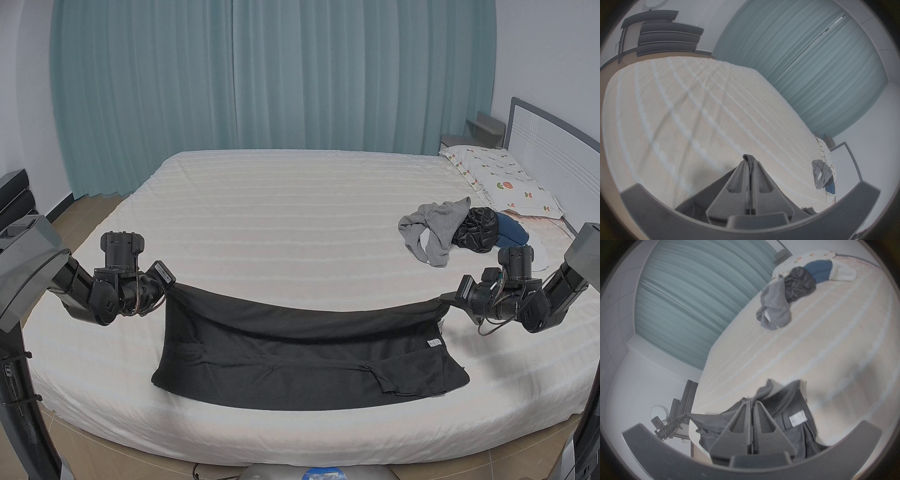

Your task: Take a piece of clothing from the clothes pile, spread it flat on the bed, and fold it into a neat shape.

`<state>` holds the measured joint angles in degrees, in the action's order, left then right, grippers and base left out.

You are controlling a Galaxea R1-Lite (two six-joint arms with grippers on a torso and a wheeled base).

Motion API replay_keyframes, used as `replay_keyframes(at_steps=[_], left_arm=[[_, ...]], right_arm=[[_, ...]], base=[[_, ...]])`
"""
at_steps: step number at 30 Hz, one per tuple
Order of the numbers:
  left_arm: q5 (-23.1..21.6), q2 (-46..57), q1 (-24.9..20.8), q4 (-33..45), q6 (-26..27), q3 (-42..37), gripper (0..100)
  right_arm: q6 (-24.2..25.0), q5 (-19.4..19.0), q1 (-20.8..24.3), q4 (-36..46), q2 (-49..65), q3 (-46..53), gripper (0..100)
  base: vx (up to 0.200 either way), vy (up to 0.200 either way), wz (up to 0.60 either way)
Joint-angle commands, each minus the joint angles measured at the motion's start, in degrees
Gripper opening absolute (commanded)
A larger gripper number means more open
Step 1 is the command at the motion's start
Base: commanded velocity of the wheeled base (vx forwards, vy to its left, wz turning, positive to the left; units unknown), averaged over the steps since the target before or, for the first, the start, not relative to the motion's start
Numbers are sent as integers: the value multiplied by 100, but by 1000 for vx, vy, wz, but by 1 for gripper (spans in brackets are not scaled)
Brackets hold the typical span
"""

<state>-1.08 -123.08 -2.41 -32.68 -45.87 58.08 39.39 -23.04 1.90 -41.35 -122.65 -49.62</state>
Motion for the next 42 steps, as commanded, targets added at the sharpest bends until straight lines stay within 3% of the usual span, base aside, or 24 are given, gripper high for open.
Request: replay_keyframes(at_steps=[1,9,21,25,31,37,42], left_arm=[[12,-243,57,-19,-9,591,0],[135,-612,83,-63,-27,1074,0],[135,-586,74,-1,-1,1065,0],[135,-586,92,16,35,1013,0],[117,-524,118,52,755,371,0],[91,-498,127,25,1371,-147,0],[91,-577,110,52,1458,-235,0]], right_arm=[[8,80,30,-22,-22,-567,0],[34,406,82,31,-444,-1437,0],[25,555,135,-40,-620,-1472,0],[-1,546,135,-22,-514,-1244,0],[-133,406,100,-13,-154,-479,0],[-784,247,109,-22,-101,374,0],[-1179,256,170,-31,-365,725,0]], base=[[0,0,0],[0,0,0],[0,0,0],[0,0,0],[0,0,0],[0,0,0],[0,0,0]])
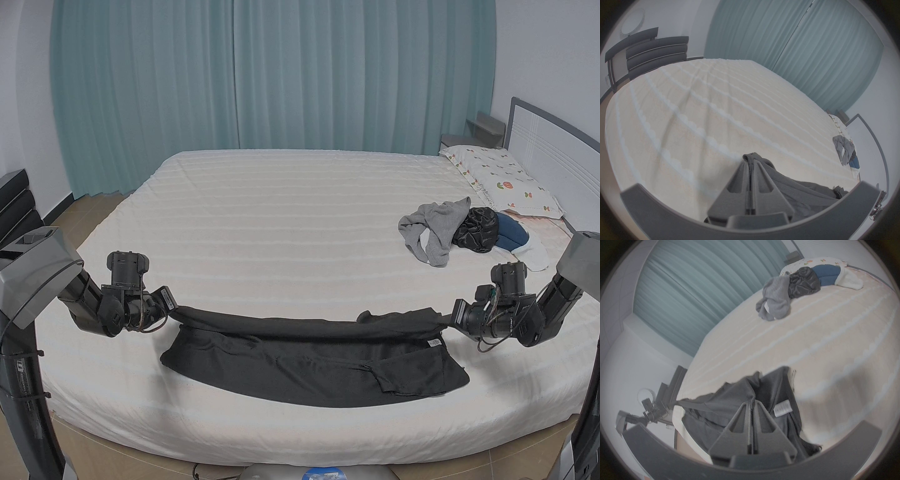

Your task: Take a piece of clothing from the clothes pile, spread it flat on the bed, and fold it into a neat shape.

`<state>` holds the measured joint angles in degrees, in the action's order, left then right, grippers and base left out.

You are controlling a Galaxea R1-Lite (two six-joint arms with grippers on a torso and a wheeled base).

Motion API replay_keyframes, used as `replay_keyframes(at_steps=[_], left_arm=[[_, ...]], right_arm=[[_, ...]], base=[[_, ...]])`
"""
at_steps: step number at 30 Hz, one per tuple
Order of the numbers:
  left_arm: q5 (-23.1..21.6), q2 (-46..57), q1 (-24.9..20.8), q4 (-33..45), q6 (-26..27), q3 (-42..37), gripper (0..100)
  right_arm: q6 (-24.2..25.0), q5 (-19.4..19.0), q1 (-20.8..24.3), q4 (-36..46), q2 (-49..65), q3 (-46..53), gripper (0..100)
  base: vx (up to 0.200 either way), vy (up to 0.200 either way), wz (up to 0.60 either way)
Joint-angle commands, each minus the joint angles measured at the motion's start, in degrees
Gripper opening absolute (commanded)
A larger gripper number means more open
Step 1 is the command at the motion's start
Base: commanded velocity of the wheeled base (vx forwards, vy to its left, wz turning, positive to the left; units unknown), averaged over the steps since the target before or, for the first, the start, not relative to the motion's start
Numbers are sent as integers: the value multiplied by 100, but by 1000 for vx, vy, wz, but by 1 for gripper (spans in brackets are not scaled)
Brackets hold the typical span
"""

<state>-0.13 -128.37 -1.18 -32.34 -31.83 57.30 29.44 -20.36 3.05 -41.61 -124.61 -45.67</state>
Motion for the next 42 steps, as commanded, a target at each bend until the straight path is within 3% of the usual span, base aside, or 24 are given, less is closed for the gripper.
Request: replay_keyframes(at_steps=[1,5,6,7,11,17,22,27,29,34,42], left_arm=[[-4,-74,-22,26,54,-157,0],[-4,-127,-40,53,54,-175,0],[-4,-136,-40,44,63,-254,100],[-4,-118,-49,53,63,-272,100],[-13,-57,-40,53,54,-368,100],[-48,145,83,53,-51,-184,100],[-66,-74,92,211,-526,642,100],[-426,-558,57,958,-631,1346,100],[-540,-707,66,1037,-904,1451,100],[-699,-690,118,1090,-1027,1258,100],[-1287,303,479,905,-1089,-342,100]], right_arm=[[-228,14,64,-5,-230,365,0],[-351,32,117,-5,-344,471,0],[-378,32,126,-5,-397,480,0],[-378,23,126,-5,-380,471,100],[-281,-30,56,-14,-239,409,100],[387,-91,-67,-5,113,111,100],[791,-91,-147,-14,-204,-144,100],[1292,-91,-164,-14,-564,-355,100],[1714,-91,-217,-14,-591,-355,100],[1934,-91,-296,-14,-494,-179,100],[2233,-3,-384,39,60,216,100]], base=[[0,0,0],[0,0,0],[0,0,0],[0,0,0],[0,0,0],[0,0,0],[0,0,0],[0,0,0],[0,0,0],[0,0,0],[0,0,0]])
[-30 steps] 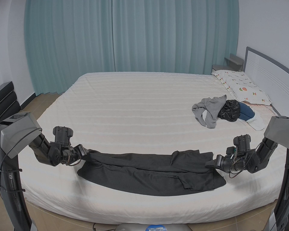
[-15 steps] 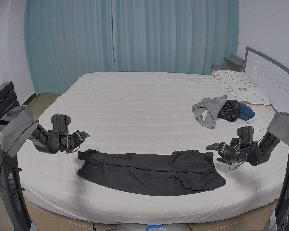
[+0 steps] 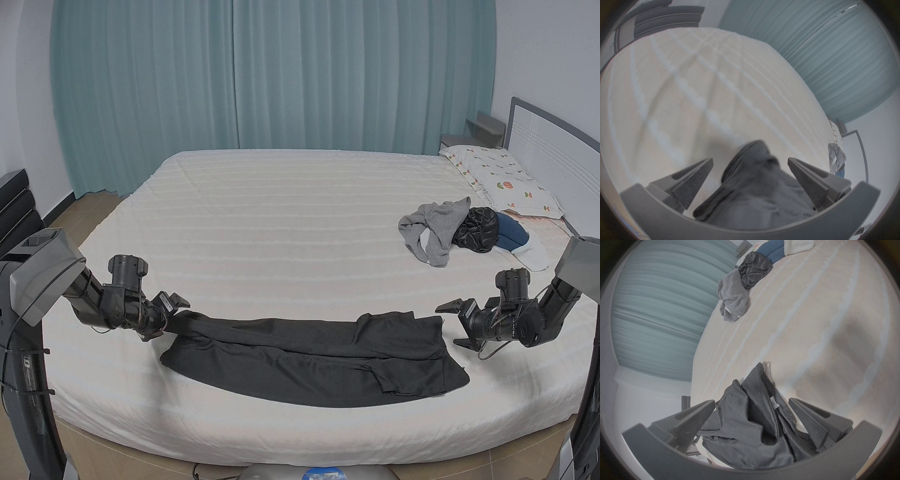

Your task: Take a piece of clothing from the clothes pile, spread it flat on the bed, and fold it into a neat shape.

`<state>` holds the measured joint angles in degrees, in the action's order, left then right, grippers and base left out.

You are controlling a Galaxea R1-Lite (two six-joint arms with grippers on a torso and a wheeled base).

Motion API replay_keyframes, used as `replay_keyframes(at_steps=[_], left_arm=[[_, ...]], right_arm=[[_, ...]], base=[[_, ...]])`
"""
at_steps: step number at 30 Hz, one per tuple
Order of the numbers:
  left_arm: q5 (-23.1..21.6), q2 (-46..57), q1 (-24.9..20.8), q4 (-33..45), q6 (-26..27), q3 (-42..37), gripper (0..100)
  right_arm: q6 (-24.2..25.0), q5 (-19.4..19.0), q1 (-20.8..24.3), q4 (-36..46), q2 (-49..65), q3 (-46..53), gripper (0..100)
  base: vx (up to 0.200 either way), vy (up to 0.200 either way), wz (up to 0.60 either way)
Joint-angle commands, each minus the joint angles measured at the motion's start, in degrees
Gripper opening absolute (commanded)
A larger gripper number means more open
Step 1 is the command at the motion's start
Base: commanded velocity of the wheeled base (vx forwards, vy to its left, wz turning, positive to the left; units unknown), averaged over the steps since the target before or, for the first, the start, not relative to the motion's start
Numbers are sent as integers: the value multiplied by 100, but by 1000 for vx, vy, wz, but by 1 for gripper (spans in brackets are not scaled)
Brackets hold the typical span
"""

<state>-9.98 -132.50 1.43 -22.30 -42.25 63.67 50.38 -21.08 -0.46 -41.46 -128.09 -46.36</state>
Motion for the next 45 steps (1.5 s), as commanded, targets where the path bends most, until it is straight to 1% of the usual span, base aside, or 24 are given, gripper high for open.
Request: replay_keyframes(at_steps=[1,2,3,4,5,7,8,10,12,13,15,17,18,20,22,28,30,35,36,40,45], left_arm=[[-329,813,218,-143,-46,-1182,100],[-329,813,218,-143,-46,-1182,100],[-338,963,200,-258,-73,-1498,100],[-338,972,200,-275,-81,-1524,100],[-338,1086,174,-486,-240,-1797,100],[-338,1103,165,-600,-319,-1894,100],[-329,1060,130,-838,-424,-2061,100],[-285,1042,130,-934,-407,-2096,100],[-171,857,86,-1207,-398,-2175,100],[-30,752,42,-1330,-389,-2219,100],[225,611,-64,-1488,-371,-2271,100],[348,532,-169,-1576,-363,-2307,100],[348,532,-169,-1576,-363,-2307,100],[462,409,-318,-1708,-380,-2236,100],[524,321,-371,-1822,-407,-2148,100],[559,102,-371,-1989,-433,-1823,100],[700,-4,-371,-1989,-582,-1568,100],[840,-145,-406,-2007,-609,-1401,100],[911,-189,-415,-2007,-600,-1384,0],[972,-189,-494,-1998,-565,-1472,0],[1209,-180,-538,-1980,-547,-1577,0]], right_arm=[[138,77,-6,15,486,400,100],[138,77,-6,15,486,400,100],[147,104,55,-20,601,593,100],[147,104,64,-20,609,602,100],[156,113,134,-29,741,795,100],[156,104,143,-38,803,874,100],[165,104,143,-38,908,1041,100],[165,95,143,-38,926,1112,100],[174,95,143,-117,926,1270,100],[174,95,134,-240,899,1358,100],[209,95,134,-468,856,1481,100],[314,95,143,-670,829,1551,100],[314,95,143,-670,829,1551,100],[472,77,152,-899,785,1586,100],[481,77,161,-943,750,1604,100],[481,77,222,-952,724,1613,100],[481,86,248,-978,689,1595,100],[464,86,284,-996,618,1586,100],[472,86,301,-996,618,1586,100],[472,86,310,-996,609,1595,100],[464,95,301,-996,592,1621,100]], base=[[0,0,0],[0,0,0],[0,0,0],[0,0,0],[-200,0,0],[-200,0,0],[-200,0,0],[-200,0,0],[-200,0,0],[-200,0,0],[0,0,0],[0,0,0],[0,0,0],[0,0,0],[0,0,0],[0,0,0],[0,0,0],[0,0,0],[0,0,0],[0,0,0],[0,0,0]])
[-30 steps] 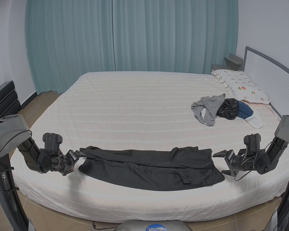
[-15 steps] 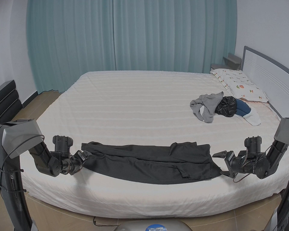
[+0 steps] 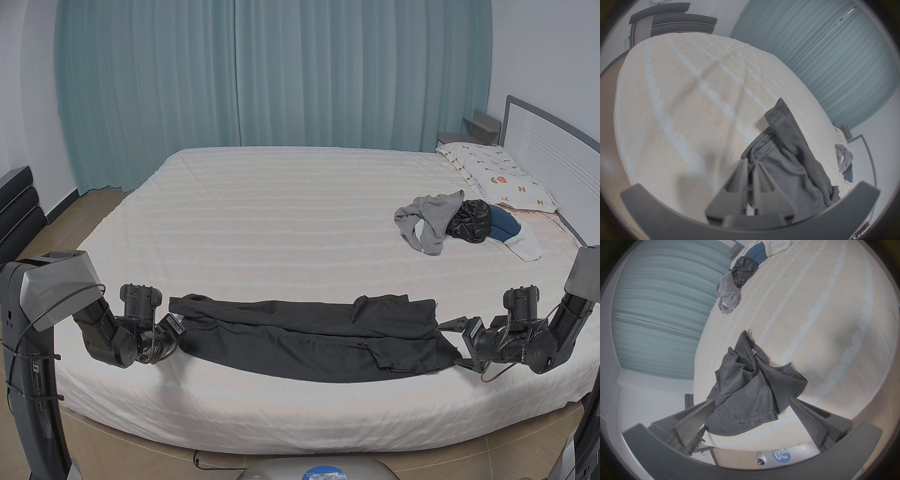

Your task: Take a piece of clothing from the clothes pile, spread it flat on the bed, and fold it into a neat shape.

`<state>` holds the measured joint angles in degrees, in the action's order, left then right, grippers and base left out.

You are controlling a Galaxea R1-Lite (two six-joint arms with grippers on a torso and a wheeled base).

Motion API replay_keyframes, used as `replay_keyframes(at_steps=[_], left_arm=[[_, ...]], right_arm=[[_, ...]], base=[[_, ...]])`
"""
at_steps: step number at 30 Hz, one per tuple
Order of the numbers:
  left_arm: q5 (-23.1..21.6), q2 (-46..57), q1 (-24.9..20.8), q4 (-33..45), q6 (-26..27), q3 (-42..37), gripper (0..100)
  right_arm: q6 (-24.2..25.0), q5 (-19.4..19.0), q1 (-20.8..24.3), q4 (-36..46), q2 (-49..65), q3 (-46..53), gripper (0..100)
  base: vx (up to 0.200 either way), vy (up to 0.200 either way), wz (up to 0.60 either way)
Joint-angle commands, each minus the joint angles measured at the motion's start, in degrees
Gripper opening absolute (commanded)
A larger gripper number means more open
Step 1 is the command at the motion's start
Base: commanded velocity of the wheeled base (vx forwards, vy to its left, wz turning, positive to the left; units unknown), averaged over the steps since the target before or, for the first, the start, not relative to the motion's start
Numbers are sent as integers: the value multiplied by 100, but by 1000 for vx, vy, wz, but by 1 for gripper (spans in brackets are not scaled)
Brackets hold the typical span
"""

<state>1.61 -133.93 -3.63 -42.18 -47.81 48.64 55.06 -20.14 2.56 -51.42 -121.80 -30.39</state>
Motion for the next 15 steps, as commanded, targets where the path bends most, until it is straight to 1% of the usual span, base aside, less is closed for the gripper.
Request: replay_keyframes(at_steps=[1,7,9,15], left_arm=[[59,-20,-23,17,26,-118,0],[59,156,38,17,61,-478,0],[59,411,82,8,114,-733,0],[59,692,161,17,132,-1006,0]], right_arm=[[-5,1,8,0,-37,24,100],[-13,10,-1,0,-20,68,100],[-22,19,8,0,-20,121,100],[-22,19,8,0,7,174,100]], base=[[0,0,0],[0,0,0],[0,0,0],[0,0,0]])
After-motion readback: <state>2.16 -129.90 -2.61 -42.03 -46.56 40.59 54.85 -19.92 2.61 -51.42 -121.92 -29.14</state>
